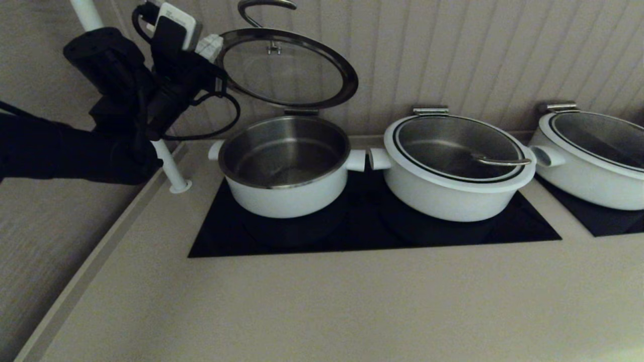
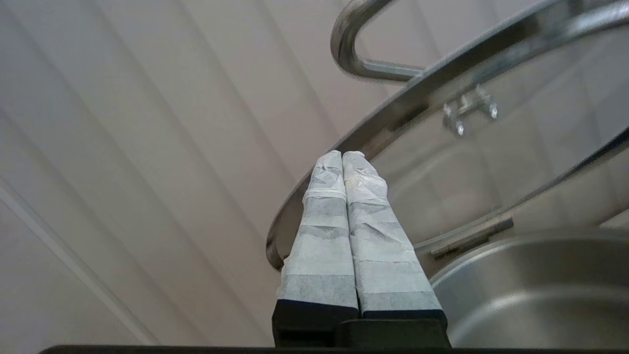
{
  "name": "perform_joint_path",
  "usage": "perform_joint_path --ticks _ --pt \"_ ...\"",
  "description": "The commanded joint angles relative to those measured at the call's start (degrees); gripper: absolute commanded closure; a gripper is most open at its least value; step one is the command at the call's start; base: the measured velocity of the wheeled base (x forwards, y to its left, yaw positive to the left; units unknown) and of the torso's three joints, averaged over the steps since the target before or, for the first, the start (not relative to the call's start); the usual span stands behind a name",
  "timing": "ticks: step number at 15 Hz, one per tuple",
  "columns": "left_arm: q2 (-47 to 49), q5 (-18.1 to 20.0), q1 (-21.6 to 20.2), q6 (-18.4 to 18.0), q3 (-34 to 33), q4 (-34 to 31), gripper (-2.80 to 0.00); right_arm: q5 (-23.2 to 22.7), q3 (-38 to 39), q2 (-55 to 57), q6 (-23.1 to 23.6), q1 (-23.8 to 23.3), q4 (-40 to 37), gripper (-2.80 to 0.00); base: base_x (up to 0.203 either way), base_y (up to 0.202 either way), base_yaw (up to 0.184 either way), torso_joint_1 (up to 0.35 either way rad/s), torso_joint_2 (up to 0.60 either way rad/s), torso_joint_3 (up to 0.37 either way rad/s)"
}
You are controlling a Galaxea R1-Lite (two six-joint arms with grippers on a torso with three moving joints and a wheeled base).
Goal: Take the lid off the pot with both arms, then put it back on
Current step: Open the pot lid completely, then close the pot lid
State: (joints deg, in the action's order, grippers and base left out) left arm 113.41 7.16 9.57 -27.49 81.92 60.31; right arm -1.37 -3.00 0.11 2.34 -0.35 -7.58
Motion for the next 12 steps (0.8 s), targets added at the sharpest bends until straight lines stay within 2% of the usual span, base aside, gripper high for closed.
perform_joint_path --ticks 1,12 --pt "-0.3 0.1 -0.3 0.0 1.4 0.1 0.0 0.0 0.0 0.0 0.1 0.0 0.0 0.0 0.0 0.0 0.0 0.0 0.0 0.0" --pt "2.8 0.8 -0.6 -0.2 15.5 -8.7 0.0 0.0 0.0 0.0 0.1 0.0 -0.1 0.0 0.0 0.0 0.0 0.0 0.0 0.0"
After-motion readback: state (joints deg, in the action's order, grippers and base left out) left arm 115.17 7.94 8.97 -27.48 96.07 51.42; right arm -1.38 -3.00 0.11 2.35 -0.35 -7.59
